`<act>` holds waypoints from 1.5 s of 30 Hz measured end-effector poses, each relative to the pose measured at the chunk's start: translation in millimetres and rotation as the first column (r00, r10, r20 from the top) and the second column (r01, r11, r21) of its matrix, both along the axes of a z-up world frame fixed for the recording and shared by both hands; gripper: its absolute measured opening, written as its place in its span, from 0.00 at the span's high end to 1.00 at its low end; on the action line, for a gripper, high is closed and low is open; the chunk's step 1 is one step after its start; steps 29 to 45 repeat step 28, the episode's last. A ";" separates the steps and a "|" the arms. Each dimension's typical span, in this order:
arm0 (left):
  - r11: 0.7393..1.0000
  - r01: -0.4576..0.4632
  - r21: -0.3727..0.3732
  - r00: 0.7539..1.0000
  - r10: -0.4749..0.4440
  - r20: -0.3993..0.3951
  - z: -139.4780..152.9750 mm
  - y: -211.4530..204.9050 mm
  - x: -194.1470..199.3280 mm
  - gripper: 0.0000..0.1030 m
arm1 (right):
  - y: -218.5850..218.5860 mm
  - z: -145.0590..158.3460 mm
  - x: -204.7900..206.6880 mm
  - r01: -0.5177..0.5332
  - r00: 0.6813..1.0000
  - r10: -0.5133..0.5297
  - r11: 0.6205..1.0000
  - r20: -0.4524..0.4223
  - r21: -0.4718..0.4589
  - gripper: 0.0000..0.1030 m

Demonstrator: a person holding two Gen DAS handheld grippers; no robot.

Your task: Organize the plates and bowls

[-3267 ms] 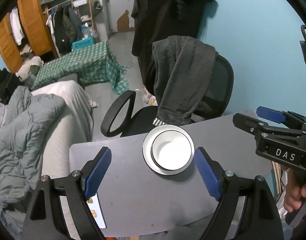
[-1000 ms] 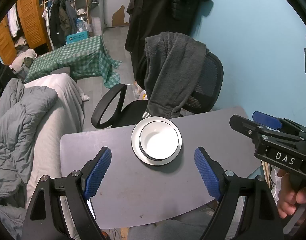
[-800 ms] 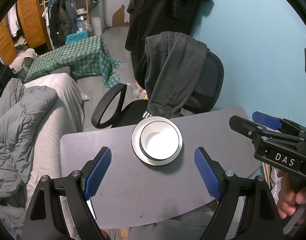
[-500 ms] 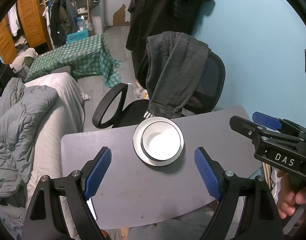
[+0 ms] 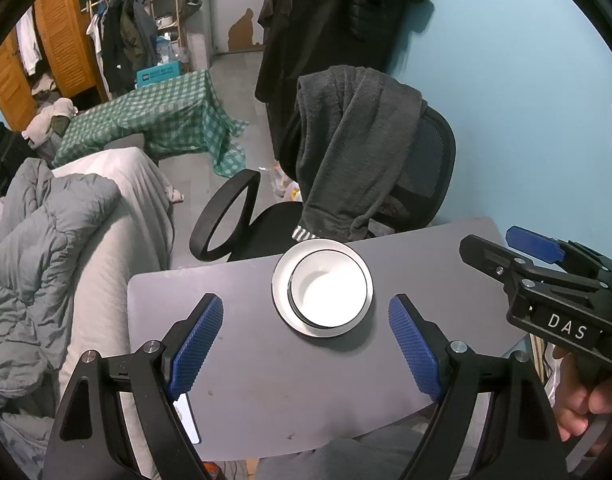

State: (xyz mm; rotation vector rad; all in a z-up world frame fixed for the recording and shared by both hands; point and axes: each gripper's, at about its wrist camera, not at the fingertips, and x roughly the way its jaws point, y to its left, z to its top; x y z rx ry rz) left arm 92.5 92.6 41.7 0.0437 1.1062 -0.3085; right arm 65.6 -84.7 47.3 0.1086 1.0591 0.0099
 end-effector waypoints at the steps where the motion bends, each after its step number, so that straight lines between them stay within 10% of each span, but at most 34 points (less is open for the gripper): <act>1: 1.000 0.001 0.000 1.000 -0.001 -0.003 0.2 0.4 0.4 0.16 | 1.1 0.2 0.2 0.001 1.000 -0.001 1.000 -0.001 -0.001 0.30; 45: 1.000 0.006 0.021 1.000 -0.006 0.026 0.3 11.5 -0.6 0.16 | 3.8 0.0 10.2 0.006 1.000 -0.005 1.000 -0.013 0.009 0.30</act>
